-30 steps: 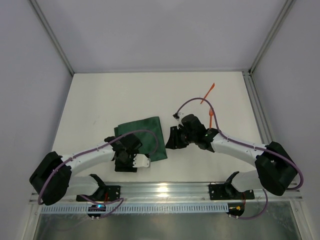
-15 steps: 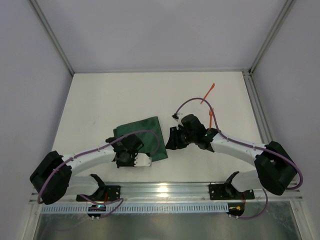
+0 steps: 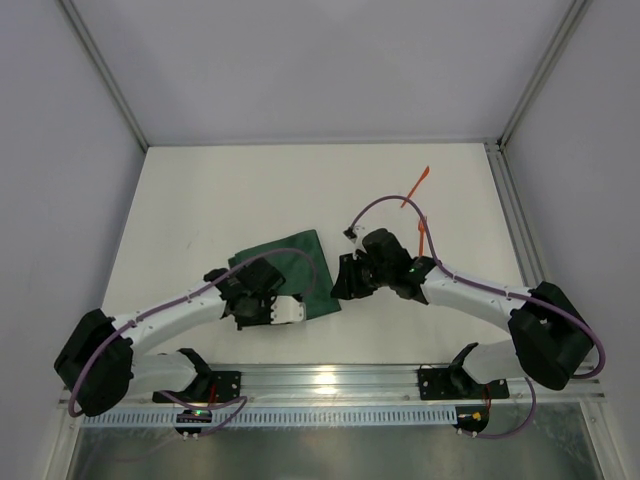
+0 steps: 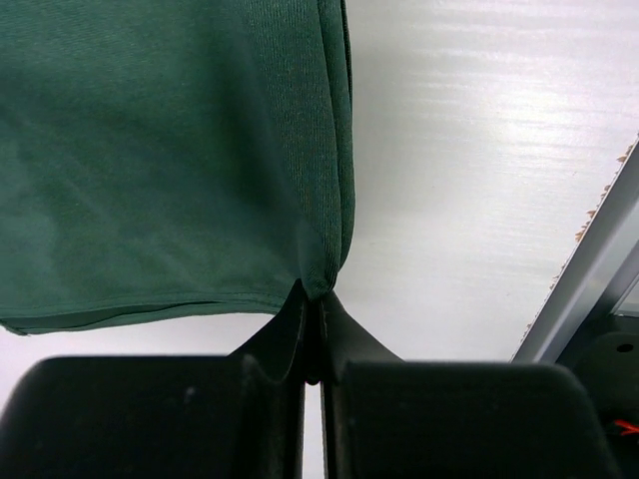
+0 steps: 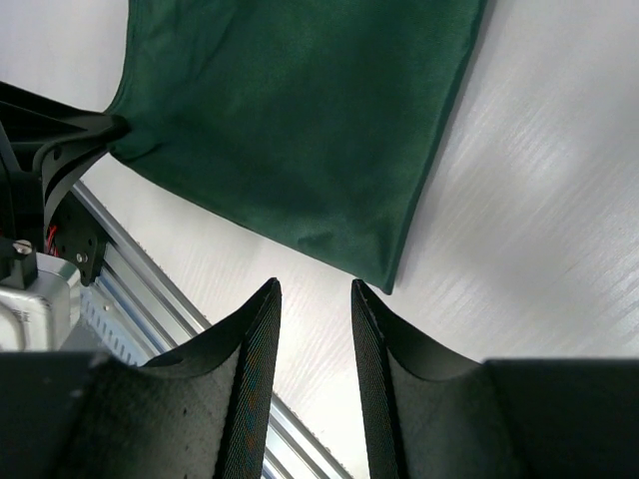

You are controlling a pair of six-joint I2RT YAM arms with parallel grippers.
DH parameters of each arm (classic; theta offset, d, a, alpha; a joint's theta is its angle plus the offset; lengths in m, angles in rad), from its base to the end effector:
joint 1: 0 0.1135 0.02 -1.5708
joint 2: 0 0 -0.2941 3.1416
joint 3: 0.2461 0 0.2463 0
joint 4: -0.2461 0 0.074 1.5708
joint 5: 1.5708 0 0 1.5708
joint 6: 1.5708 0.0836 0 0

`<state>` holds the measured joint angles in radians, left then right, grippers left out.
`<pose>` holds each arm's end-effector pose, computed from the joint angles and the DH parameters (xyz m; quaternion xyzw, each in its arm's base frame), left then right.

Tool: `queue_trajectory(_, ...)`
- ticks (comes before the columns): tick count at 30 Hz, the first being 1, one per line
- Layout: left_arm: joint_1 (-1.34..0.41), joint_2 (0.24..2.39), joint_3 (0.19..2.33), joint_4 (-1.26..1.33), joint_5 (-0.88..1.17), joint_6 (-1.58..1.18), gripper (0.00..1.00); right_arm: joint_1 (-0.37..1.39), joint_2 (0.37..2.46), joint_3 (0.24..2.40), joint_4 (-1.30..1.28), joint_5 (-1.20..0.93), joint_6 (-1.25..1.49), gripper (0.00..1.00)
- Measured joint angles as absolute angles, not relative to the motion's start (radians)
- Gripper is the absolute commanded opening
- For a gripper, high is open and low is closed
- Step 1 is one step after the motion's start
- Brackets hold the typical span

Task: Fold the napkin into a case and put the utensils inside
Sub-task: Pick up the lower triangle-folded napkin from the center of the board.

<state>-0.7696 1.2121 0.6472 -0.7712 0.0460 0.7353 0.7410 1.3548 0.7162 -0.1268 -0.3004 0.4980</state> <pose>0.1318 -0.1331 0.1585 0.6805 0.7230 -0.0248 0.1166 0.2013 0.2177 0.2000 -0.1685 0.8958 0.3371 0.2356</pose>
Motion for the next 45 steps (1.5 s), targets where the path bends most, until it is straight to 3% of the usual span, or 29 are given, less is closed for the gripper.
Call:
queue_trajectory(7,-0.72,1.205,0.713,-0.796,0.1,0.732,0.0,0.748,1.256,0.65,-0.07,-0.323,0.358,0.45)
queue_trajectory(9,-0.703,1.202,0.72,-0.802,0.115,0.731,0.0,0.774,1.174,0.631,-0.057,-0.3,0.258,0.51)
queue_trajectory(15,-0.664,1.202,0.724,-0.815,0.146,0.726,0.0,0.99,1.054,0.595,0.023,-0.18,-0.195,0.57)
queue_trajectory(20,-0.64,1.202,0.742,-0.827,0.163,0.716,0.0,1.116,1.163,0.535,0.066,-0.057,-0.485,0.61)
queue_trajectory(26,-0.621,1.203,0.763,-0.841,0.183,0.714,0.0,1.193,1.353,0.531,0.167,0.084,-0.629,0.63)
queue_trajectory(27,-0.62,1.203,0.766,-0.844,0.186,0.714,0.0,1.206,1.377,0.531,0.194,0.101,-0.637,0.92)
queue_trajectory(28,-0.619,1.205,0.769,-0.847,0.187,0.714,0.0,1.219,1.399,0.531,0.219,0.117,-0.635,0.93)
queue_trajectory(36,-0.617,1.215,0.782,-0.857,0.2,0.71,0.0,1.309,1.577,0.602,0.361,0.246,-0.606,0.93)
queue_trajectory(45,-0.594,1.216,0.785,-0.871,0.233,0.709,0.0,1.339,1.703,0.67,0.475,0.332,-0.59,0.86)
